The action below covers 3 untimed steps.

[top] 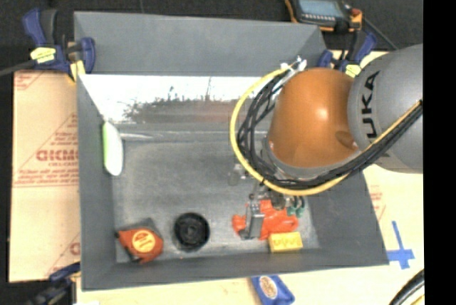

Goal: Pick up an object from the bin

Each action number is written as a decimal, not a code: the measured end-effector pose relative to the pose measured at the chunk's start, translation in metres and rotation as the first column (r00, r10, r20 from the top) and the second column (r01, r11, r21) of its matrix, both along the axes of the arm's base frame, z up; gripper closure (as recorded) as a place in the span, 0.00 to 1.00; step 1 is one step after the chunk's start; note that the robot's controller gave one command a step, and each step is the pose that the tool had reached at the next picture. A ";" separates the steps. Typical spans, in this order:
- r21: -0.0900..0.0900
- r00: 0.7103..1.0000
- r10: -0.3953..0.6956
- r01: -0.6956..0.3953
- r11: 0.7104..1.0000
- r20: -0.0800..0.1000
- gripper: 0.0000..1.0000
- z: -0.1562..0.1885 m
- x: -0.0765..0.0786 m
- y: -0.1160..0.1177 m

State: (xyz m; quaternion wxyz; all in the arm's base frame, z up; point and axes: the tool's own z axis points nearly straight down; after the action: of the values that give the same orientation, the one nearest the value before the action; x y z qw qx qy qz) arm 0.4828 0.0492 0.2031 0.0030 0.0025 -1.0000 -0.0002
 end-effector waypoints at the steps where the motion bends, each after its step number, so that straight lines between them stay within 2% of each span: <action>1: 0.001 1.000 -0.002 0.002 1.000 0.009 0.00 0.004 0.002 0.000; 2: -0.002 0.996 0.087 -0.087 0.996 0.013 0.00 -0.055 0.000 -0.055; 3: -0.001 0.998 0.070 -0.070 0.998 0.008 0.00 -0.067 0.000 -0.015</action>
Offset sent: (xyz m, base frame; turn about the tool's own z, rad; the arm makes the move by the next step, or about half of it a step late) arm -0.0047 -0.1253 -0.1331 -0.1939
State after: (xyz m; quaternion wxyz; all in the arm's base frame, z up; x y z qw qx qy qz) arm 0.4830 0.0339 0.1357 -0.0011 0.0373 -0.9993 0.0002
